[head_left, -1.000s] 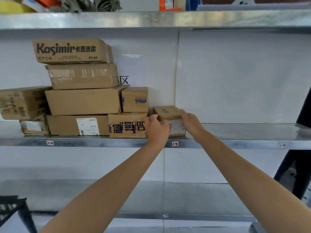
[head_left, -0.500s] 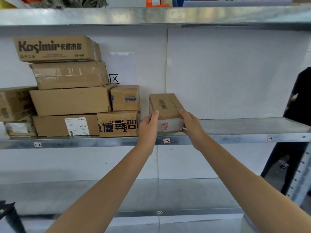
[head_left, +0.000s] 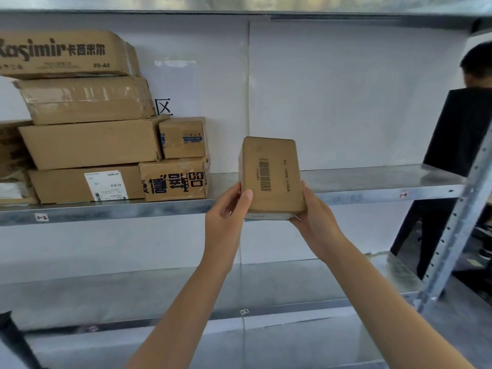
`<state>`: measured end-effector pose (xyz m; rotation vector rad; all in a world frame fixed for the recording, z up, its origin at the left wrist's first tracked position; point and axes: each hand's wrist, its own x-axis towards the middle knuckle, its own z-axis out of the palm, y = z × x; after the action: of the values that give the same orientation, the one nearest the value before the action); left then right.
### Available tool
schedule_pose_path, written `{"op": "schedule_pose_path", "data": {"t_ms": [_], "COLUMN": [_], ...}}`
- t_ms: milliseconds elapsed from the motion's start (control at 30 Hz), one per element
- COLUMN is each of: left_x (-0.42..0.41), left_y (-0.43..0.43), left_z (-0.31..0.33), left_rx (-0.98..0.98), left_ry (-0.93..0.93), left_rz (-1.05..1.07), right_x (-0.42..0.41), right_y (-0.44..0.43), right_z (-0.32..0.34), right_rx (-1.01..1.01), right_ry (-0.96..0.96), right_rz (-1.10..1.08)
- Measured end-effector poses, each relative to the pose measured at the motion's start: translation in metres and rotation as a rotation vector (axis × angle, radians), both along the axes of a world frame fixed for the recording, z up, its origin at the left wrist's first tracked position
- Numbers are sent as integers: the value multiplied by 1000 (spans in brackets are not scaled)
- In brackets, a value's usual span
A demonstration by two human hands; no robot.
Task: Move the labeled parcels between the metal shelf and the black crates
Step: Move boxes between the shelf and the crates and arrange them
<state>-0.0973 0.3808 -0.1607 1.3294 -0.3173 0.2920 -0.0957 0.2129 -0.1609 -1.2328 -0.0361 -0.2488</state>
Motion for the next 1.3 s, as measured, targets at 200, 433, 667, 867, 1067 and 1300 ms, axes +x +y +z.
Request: {"op": "schedule_pose_path", "data": {"t_ms": [200, 433, 667, 867, 1067, 1300], "left_x": [-9, -3, -10, -19, -18, -16], "left_y": [19, 35, 19, 7, 10, 13], "left_z": [-6, 2, 0, -6, -3, 4], "left_rx": [95, 131, 138, 196, 159, 125], "left_ry": [-140, -270, -130, 28, -27, -33], "left_rz": [32, 108, 72, 8, 31, -95], "right_x": [-6, -15, -22, -19, -11, -3], "right_y": [-2, 5, 16, 15, 13, 7], "right_z": [-8, 0, 10, 0, 1, 0], "right_rx": [-114, -104, -229, -185, 31, -82], "right_ry": [-12, -83, -135, -120, 7, -27], "right_rz": [94, 82, -8, 114, 204, 310]}}
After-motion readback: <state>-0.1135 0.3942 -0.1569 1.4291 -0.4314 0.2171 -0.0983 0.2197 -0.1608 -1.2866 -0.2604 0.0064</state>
